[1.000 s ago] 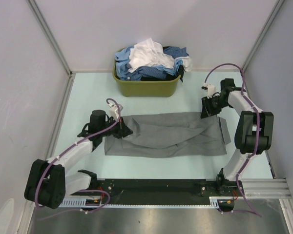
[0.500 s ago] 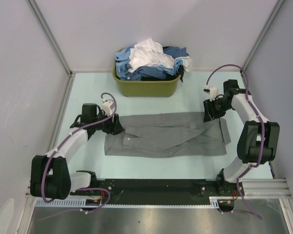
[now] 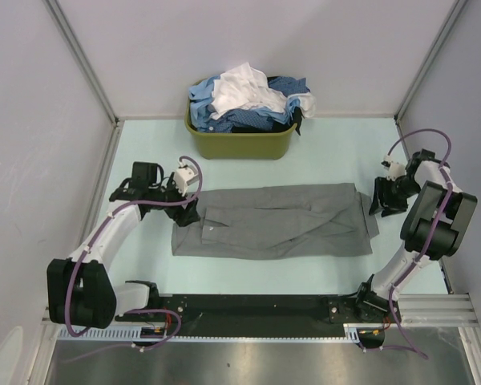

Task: Fold and stack the long sleeve shirts
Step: Fold the shirt

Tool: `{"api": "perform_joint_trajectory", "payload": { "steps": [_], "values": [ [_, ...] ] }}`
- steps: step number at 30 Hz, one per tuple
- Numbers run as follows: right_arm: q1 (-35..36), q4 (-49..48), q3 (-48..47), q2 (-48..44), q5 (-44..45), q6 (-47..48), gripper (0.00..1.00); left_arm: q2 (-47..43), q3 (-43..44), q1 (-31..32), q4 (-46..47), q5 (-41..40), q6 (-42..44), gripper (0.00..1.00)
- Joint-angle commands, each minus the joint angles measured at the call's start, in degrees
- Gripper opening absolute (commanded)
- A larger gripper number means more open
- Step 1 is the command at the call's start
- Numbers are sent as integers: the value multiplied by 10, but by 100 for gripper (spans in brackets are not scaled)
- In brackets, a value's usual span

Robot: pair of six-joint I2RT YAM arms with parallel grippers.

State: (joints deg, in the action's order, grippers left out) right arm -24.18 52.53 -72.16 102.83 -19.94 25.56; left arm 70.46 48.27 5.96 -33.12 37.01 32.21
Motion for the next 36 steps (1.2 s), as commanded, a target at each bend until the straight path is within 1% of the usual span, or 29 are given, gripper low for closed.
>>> {"api": "perform_joint_trajectory", "payload": {
  "steps": [1,4,5,7,8,11,13,15,17,18,19,22,23,24,25,26,27,28,29,30,31,32,33,34,35,36],
  "values": [
    [-7,-3,5,43,-29,-3,50,-10,24,-1,-17,33,37,83],
    [-7,-14,12,69,-41,-4,46,-18,21,-1,-15,32,37,84],
    [-7,-15,13,76,-47,-5,43,-21,20,-1,-15,32,37,84],
    [-7,-18,12,88,-60,-7,32,-25,17,-1,-14,30,37,84],
    [-7,-18,11,96,-70,-9,20,-26,17,-1,-14,30,37,84],
    [-7,-13,-10,105,-83,-14,0,-30,16,-1,-14,28,32,84],
    [-5,-16,-41,106,-78,-17,0,-30,11,-1,-12,28,30,84],
    [1,-26,-71,115,-48,-20,0,-30,8,-1,-9,28,30,84],
    [16,-38,-132,132,-6,-21,0,-25,5,-1,-4,28,30,84],
    [22,-39,-155,156,8,-20,0,-24,2,-1,-1,29,29,84],
    [38,-41,-210,169,35,-18,0,-23,2,-1,2,30,28,84],
    [65,-38,-299,231,78,-6,0,-12,-2,-1,8,35,29,84],
    [82,-39,-357,249,111,-2,0,-7,-3,-1,10,33,29,84],
    [87,-44,-384,265,129,10,0,-4,-5,-1,11,32,29,84],
    [92,-56,-412,301,167,15,0,-1,-6,0,17,31,28,83],
    [102,-66,-476,320,186,20,0,1,-8,1,20,31,27,83],
    [106,-73,-509,337,198,27,0,11,-12,2,25,32,26,83],
    [109,-88,-548,376,232,28,0,15,-12,10,35,30,21,83],
    [116,-93,-615,392,240,27,0,23,-12,17,39,25,20,82],
    [120,-89,-651,409,246,25,5,36,-12,34,44,14,20,82],
    [123,-82,-676,426,244,22,14,43,-10,46,47,8,22,81],
    [126,-80,-694,427,241,18,27,49,-8,57,51,4,27,81],
    [126,-81,-698,421,235,13,31,56,-8,81,56,2,39,81],
    [125,-81,-689,393,214,11,35,57,-9,94,60,-3,49,81],
    [123,-85,-673,376,205,4,42,57,-12,109,66,-9,60,81],
    [119,-81,-638,358,186,-4,45,57,-14,140,77,-18,87,81]
  ]
}}
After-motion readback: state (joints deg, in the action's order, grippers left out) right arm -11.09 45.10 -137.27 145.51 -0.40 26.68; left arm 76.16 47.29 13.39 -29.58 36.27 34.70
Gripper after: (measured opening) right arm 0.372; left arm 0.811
